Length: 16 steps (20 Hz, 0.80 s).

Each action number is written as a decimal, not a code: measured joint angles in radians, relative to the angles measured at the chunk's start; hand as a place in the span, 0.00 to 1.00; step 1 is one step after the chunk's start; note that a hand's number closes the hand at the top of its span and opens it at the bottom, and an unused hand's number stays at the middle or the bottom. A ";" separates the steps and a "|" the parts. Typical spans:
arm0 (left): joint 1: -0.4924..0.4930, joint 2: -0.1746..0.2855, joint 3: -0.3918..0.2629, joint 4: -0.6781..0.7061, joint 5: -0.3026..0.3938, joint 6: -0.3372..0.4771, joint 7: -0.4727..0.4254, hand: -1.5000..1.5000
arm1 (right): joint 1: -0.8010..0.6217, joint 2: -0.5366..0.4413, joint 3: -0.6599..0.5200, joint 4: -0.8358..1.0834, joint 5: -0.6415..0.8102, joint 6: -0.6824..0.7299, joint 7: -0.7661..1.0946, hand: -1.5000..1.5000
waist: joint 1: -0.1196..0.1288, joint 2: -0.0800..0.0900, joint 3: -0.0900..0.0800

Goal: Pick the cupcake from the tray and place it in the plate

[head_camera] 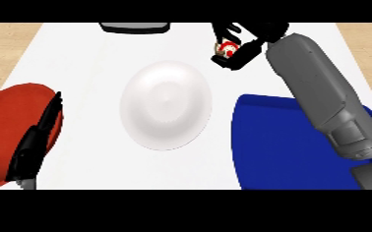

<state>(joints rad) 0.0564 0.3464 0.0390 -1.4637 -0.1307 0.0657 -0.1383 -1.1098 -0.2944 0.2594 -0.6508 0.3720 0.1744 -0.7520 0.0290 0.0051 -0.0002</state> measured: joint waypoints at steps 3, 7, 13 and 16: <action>-0.003 0.005 0.011 0.005 -0.004 -0.005 0.002 0.50 | -0.026 0.072 0.005 -0.007 0.010 0.013 0.075 1.00 | -0.008 -0.002 0.000; 0.006 0.002 0.017 -0.020 -0.002 -0.014 0.019 0.50 | -0.039 0.154 0.031 0.001 0.045 0.019 0.149 1.00 | -0.011 -0.004 0.000; 0.021 -0.007 0.022 -0.016 -0.008 -0.022 -0.004 0.50 | -0.037 0.259 0.134 0.006 0.083 -0.006 0.266 1.00 | -0.006 -0.003 0.000; -0.006 -0.013 0.013 -0.013 -0.017 -0.029 0.012 0.50 | -0.035 0.277 0.214 0.024 0.043 -0.036 0.301 1.00 | 0.009 0.000 0.000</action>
<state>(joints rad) 0.0505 0.3331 0.0516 -1.4771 -0.1481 0.0370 -0.1267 -1.1453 -0.0175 0.4733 -0.6263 0.4149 0.1382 -0.4507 0.0379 0.0055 -0.0007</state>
